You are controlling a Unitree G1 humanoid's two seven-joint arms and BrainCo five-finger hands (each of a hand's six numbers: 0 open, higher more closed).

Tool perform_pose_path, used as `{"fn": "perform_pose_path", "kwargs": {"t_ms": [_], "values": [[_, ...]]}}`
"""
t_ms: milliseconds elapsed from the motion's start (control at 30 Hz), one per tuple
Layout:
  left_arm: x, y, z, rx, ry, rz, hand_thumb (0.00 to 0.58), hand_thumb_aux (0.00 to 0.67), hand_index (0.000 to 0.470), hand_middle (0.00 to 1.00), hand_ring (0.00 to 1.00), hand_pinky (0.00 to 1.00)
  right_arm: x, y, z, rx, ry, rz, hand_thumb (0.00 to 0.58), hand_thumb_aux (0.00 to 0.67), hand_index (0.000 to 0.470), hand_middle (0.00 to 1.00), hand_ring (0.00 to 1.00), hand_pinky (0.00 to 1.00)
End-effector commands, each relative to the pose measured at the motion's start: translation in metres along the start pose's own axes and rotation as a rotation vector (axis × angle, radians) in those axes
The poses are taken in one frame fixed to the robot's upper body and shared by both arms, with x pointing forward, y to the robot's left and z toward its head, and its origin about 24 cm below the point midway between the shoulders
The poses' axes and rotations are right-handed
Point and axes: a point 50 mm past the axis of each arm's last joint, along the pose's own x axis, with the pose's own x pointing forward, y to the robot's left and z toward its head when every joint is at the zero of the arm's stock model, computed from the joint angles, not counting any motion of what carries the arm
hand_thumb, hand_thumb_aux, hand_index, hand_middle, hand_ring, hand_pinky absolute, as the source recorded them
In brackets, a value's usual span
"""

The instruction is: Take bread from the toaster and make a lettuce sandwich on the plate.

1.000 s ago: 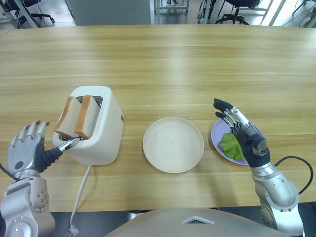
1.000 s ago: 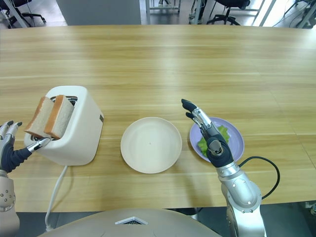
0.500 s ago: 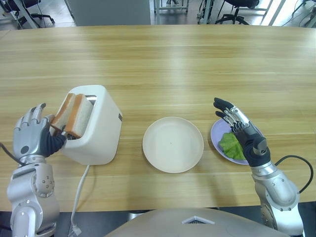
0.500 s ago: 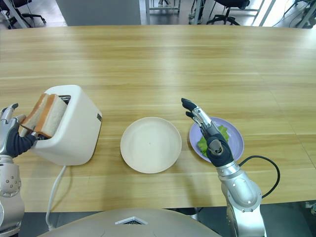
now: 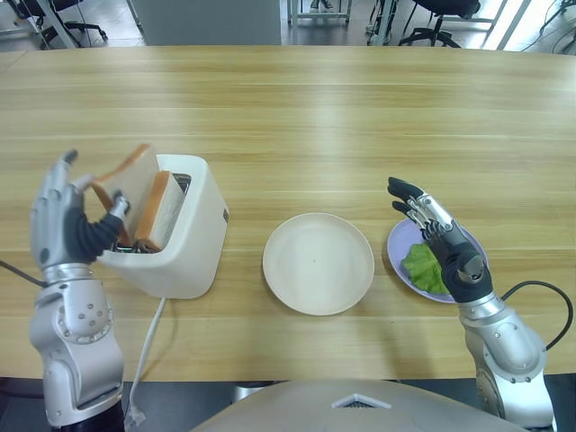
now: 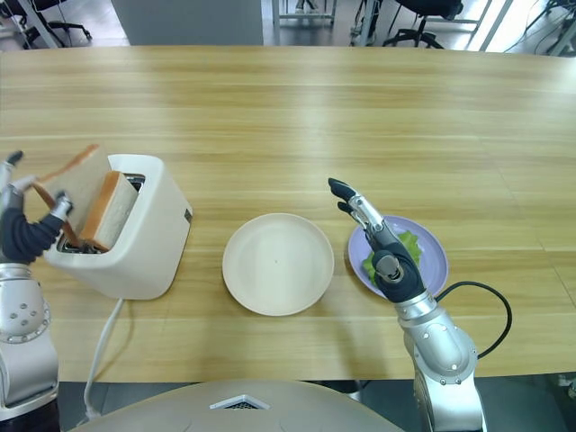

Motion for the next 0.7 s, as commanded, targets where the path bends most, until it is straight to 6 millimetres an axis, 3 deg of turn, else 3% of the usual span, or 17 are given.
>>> {"fn": "perform_pose_path", "kwargs": {"t_ms": [33, 100, 233, 300, 367, 433, 533, 700], "values": [[0.009, 0.027, 0.011, -0.135, -0.071, 0.171, 0.580, 0.670, 0.460, 0.25, 0.25, 0.25, -0.002, -0.007, -0.012, -0.147, 0.081, 0.013, 0.000, 0.000, 0.000, 0.00, 0.00, 0.00], [0.013, 0.033, 0.014, -0.202, -0.093, 0.212, 0.580, 0.670, 0.460, 0.34, 0.34, 0.34, -0.003, -0.012, -0.016, -0.253, 0.112, 0.020, 0.000, 0.000, 0.000, 0.00, 0.00, 0.00], [0.020, 0.045, 0.024, -0.350, -0.158, 0.276, 0.580, 0.670, 0.460, 0.67, 0.67, 0.67, -0.004, -0.023, -0.024, -0.529, 0.184, 0.052, 0.000, 0.000, 0.000, 0.00, 0.00, 0.00], [0.021, 0.054, 0.033, -0.423, -0.205, 0.309, 0.580, 0.670, 0.460, 0.76, 0.76, 0.76, -0.004, -0.029, -0.028, -0.662, 0.210, 0.079, 0.000, 0.000, 0.000, 0.00, 0.00, 0.00], [0.021, 0.062, 0.051, -0.523, -0.281, 0.313, 0.580, 0.670, 0.460, 0.88, 0.88, 0.88, -0.006, -0.037, -0.034, -0.784, 0.265, 0.122, 0.000, 0.000, 0.000, 0.00, 0.00, 0.00], [0.019, 0.064, 0.072, -0.633, -0.348, 0.270, 0.580, 0.670, 0.460, 0.90, 0.90, 0.90, -0.008, -0.045, -0.039, -0.891, 0.307, 0.148, 0.000, 0.000, 0.000, 0.00, 0.00, 0.00], [0.014, 0.050, 0.099, -0.813, -0.395, 0.130, 0.580, 0.670, 0.460, 0.91, 0.91, 0.91, -0.010, -0.056, -0.044, -1.028, 0.366, 0.183, 0.000, 0.000, 0.000, 0.00, 0.00, 0.00], [-0.014, -0.012, 0.134, -1.035, -0.312, -0.248, 0.580, 0.670, 0.460, 0.91, 0.91, 0.91, -0.013, -0.071, -0.053, -1.216, 0.442, 0.237, 0.000, 0.000, 0.000, 0.00, 0.00, 0.00]]}}
